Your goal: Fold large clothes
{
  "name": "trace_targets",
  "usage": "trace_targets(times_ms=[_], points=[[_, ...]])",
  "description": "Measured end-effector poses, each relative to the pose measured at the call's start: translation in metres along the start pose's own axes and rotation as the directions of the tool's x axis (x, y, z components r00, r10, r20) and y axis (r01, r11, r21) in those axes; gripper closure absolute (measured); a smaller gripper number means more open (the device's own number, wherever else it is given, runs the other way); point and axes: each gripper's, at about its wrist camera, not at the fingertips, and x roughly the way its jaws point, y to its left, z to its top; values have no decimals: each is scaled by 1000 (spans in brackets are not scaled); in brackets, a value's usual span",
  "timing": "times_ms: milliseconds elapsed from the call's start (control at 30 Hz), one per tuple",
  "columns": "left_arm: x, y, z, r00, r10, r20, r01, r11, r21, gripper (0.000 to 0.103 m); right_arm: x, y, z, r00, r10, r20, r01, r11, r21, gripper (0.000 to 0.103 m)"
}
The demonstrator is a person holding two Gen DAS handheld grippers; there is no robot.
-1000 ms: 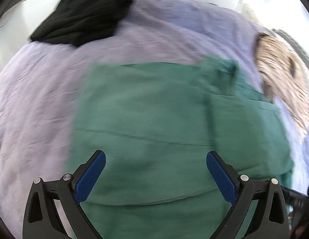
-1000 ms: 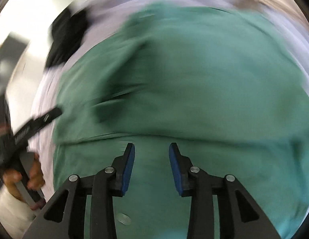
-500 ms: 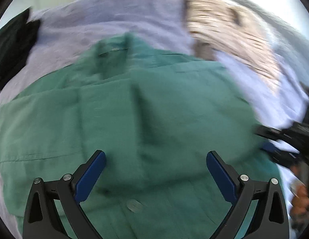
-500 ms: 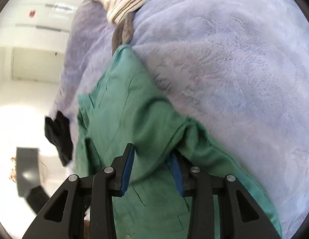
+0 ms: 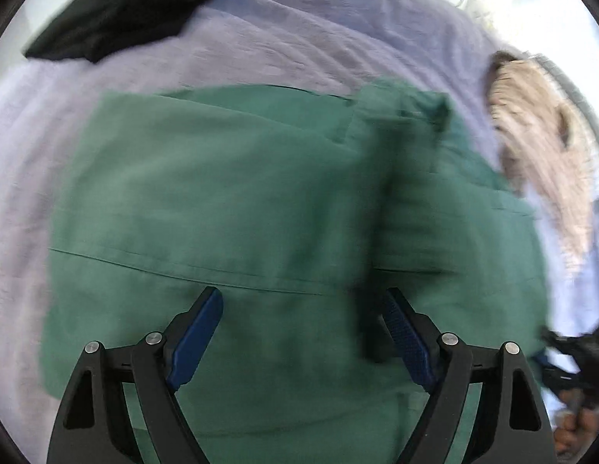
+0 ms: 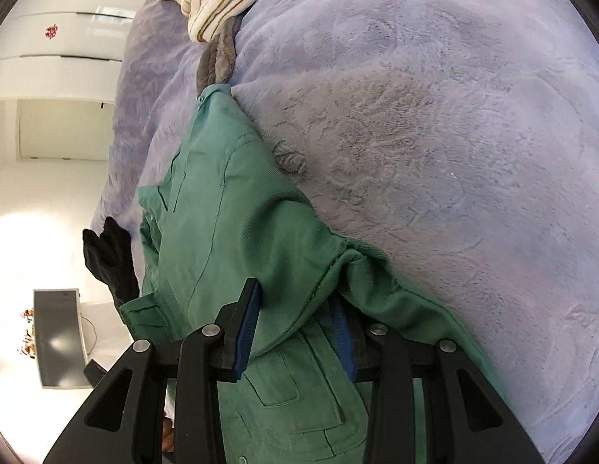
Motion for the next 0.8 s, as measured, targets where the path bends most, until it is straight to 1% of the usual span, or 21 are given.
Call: trace_targets(times_ms=[33,67,100,133,167,200,233,267,300,333,367,433,467,533,567,600,667,700,733,767,800], points=[[3,-3,0,999,-31,-16,31,1000,-1,18,0,0,-1,1000,-2,-1,2,1000,-3,63],[6,-6,1,999,-37,-28,37,999,2,18,1,1,-1,1000,-5,-3,5,1000,-6,63],[7,-11,1,1000,-9,-21,9,1000,16,33,1,1,-1,1000,-8,-3,8,1000,-7,63],[7,-14,0,1000,25,-12,-25,999,36,68,2,2,-1,1000,-10,-4,10,1000,-7,63],[7,-14,-1,998,55,-15,-55,997,51,77,2,3,-1,1000,-12,-4,12,1000,-7,63],[5,-9,-1,999,49,-9,-49,998,31,78,2,4,-1,1000,-15,-4,15,1000,-8,63],[4,-1,-2,1000,27,-3,-27,1000,5,83,1,4,-1,1000,-16,-6,16,1000,-10,63],[3,6,-3,1000,20,-9,-20,1000,-10,83,1,5,-1,1000,-18,-8,18,1000,-13,63],[4,14,-3,1000,29,-9,-29,1000,-12,84,1,5,-1,1000,-19,-9,19,1000,-16,63],[3,19,-4,998,64,-2,-64,998,-2,98,1,5,-1,1000,-19,-10,19,1000,-16,63],[4,24,-3,995,100,-2,-100,995,10,99,1,4,-1,1000,-17,-9,17,1000,-15,63],[-3,36,-1,993,119,-1,-119,993,3,99,2,2,-2,1000,-16,-8,16,1000,-6,63],[-6,39,0,991,131,-1,-131,991,3,99,2,1,-2,1000,-14,-6,14,1000,-3,63],[-18,38,0,982,187,23,-187,982,24,99,2,1,-3,1000,-10,-4,10,1000,-2,63],[-22,37,0,979,202,27,-203,979,33,99,2,1,-3,1000,-8,-4,8,1000,-3,63],[-27,35,1,978,208,27,-209,977,45,98,1,1,-3,1000,-5,-4,5,1000,-1,63],[-35,28,4,978,208,33,-210,975,66,58,-2,0,-4,1000,6,0,-6,1000,6,63],[-40,21,6,974,219,59,-223,972,73,14,-4,-1,-4,1000,15,5,-15,1000,11,61],[-48,15,6,967,227,113,-236,968,80,6,-6,-3,-4,1000,26,12,-27,999,18,60],[-53,5,8,962,221,161,-239,966,102,6,-8,-5,-4,999,40,19,-41,999,27,60],[-53,-8,13,968,196,158,-219,965,144,6,-11,-7,-4,998,54,25,-55,998,38,59]])
